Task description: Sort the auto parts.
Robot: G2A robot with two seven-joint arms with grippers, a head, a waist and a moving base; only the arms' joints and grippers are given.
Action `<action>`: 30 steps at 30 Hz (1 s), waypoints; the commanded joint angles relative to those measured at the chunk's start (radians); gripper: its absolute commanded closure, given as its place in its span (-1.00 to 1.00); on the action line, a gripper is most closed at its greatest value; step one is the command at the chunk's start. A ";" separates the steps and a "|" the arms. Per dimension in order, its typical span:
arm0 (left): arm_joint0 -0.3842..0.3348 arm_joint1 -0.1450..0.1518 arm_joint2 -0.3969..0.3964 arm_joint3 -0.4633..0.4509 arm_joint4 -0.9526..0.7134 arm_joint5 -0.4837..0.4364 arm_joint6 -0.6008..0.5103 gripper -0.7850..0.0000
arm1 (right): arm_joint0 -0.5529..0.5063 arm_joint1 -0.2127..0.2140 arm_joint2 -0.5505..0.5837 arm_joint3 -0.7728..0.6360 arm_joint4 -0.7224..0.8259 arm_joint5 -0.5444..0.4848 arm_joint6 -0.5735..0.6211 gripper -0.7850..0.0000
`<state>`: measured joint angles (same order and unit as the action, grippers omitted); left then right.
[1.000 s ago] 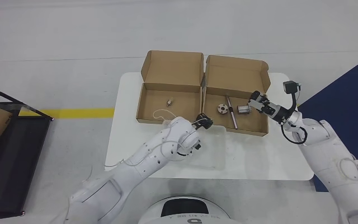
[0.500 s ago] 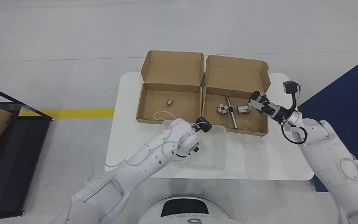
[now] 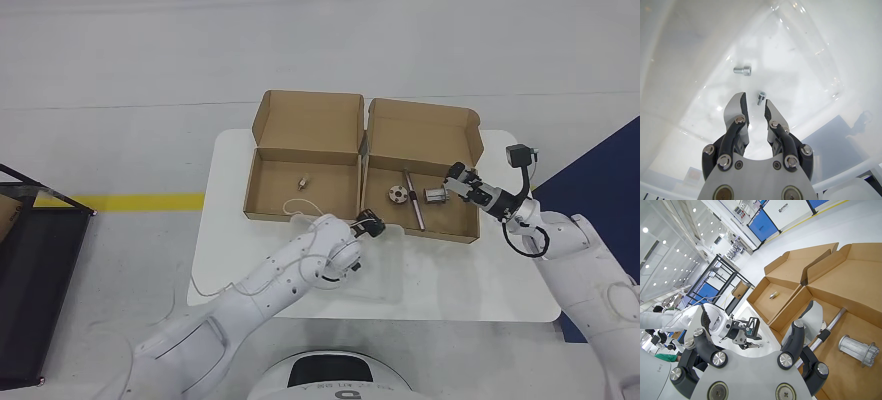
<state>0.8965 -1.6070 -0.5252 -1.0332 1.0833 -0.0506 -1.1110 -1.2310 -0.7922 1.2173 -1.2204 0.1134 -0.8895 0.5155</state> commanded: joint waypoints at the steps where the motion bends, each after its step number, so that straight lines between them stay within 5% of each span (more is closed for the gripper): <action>1: -0.001 -0.003 0.002 0.006 0.001 -0.001 0.001 0.45 | 0.000 0.000 0.000 0.000 0.000 0.000 0.000 -1.00; 30: -0.004 -0.032 0.011 0.044 0.012 -0.053 -0.016 0.43 | 0.000 0.000 0.000 0.000 0.000 0.000 0.000 -1.00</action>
<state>0.8923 -1.6379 -0.5146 -0.9915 1.0952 -0.1020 -1.1262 -1.2310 -0.7922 1.2173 -1.2204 0.1134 -0.8895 0.5155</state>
